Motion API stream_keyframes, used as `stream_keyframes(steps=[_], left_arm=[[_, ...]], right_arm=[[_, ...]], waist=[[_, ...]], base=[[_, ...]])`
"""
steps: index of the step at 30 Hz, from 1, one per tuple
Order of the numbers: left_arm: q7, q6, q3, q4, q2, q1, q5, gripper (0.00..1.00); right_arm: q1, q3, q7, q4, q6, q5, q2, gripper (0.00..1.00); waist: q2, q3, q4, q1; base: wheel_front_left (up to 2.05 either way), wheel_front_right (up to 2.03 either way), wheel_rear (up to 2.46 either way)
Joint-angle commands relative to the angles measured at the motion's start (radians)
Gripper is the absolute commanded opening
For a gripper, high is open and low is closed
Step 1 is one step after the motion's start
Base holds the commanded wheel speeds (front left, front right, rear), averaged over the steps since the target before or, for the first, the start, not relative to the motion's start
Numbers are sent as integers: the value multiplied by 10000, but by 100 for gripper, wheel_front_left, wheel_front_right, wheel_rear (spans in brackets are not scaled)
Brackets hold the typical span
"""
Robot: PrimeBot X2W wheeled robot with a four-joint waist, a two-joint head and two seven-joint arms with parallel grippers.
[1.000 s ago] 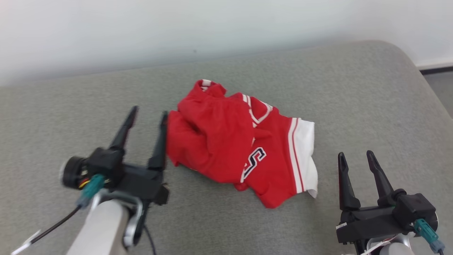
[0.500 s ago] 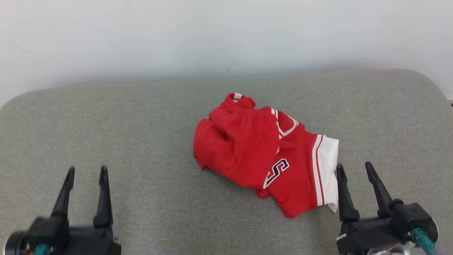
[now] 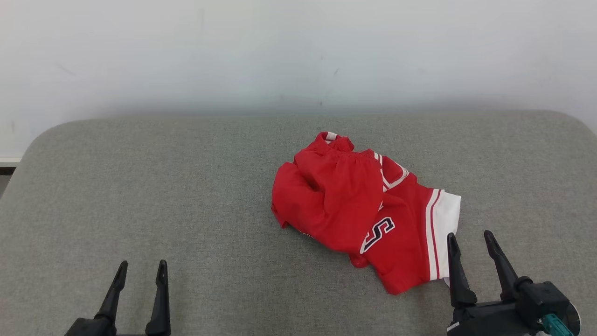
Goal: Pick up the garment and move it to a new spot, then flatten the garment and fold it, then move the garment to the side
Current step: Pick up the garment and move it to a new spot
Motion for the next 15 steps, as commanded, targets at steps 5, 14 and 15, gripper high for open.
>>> stream_keyframes(steps=[5,14,15], left_arm=[[-34,-173,191,232,-183,239,157,100],[-34,-325,362,432,-366,149,336,100],[-34,-343,386,434,-378,142,353,100]], right_arm=[[163,-33,-6,37,-21,-50,-44,100],[118,-43,-6,60,-21,-64,-31,100],[107,-37,-6,58,-21,-62,-28,100]], waist=[[0,-18,-39,0],[0,19,7,0],[0,24,3,0]], base=[[0,0,0],[0,0,0],[0,0,0]])
